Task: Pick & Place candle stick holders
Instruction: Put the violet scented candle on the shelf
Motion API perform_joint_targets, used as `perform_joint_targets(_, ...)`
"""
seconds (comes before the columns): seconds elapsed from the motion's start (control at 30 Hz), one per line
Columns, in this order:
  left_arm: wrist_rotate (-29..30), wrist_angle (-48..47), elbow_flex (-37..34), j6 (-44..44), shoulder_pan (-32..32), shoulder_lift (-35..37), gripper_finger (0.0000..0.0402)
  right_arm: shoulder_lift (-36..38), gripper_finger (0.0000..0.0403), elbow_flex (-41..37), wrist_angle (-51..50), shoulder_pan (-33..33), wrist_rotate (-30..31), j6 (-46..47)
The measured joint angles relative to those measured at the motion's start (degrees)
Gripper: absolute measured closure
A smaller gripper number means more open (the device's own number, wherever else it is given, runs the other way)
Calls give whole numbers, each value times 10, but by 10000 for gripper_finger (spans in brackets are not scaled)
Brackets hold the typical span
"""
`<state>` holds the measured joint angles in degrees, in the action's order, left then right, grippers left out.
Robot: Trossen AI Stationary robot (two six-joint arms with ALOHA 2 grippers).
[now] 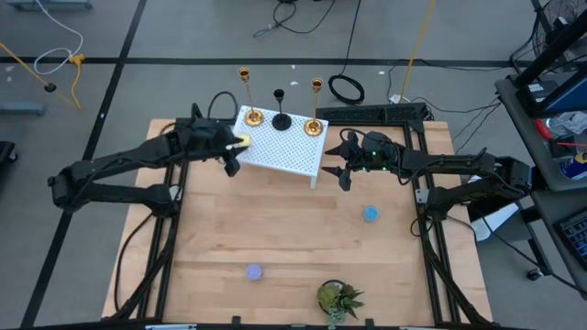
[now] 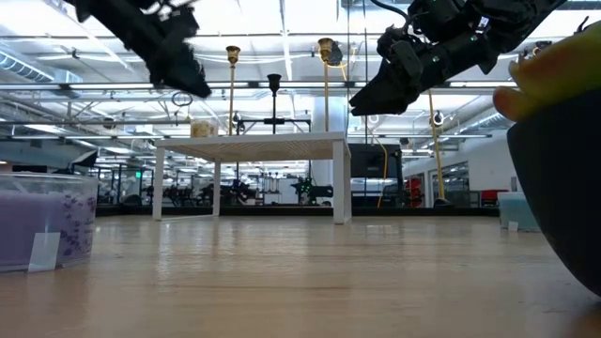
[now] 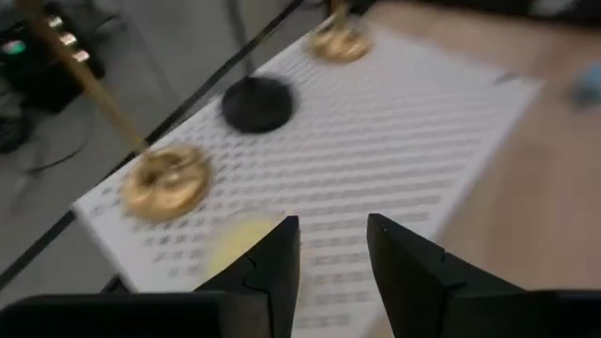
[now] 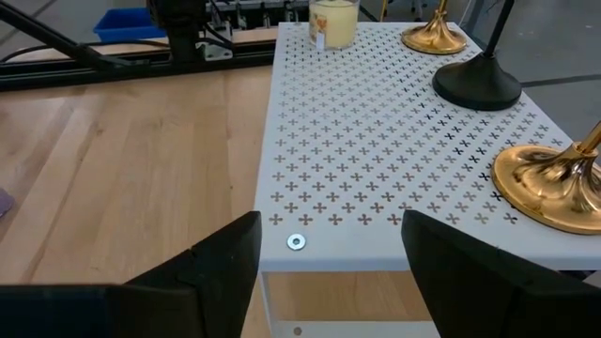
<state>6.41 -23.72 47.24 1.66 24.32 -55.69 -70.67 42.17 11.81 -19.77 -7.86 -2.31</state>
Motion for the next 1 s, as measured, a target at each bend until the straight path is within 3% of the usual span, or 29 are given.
perform_joint_targets(0.07,-38,0,0,-20,-19,23,274,0,149,0,0,0,0,0)
perform_joint_targets(0.2,-173,10,0,-59,-77,55,275,0,149,0,0,0,0,-1)
perform_joint_targets(0.3,-213,24,0,-86,-147,55,275,0,149,0,0,0,0,-1)
perform_joint_targets(0.4,-192,43,0,-89,-231,37,275,0,149,0,0,0,0,1)
perform_joint_targets(0.7,-34,58,0,-130,-464,-92,275,0,149,0,0,0,0,1)
perform_joint_targets(0.83,5,89,0,-192,-526,-164,275,0,149,0,0,0,0,1)
perform_joint_targets(1.0,14,100,0,-284,-559,-244,275,0,149,0,0,0,0,1)
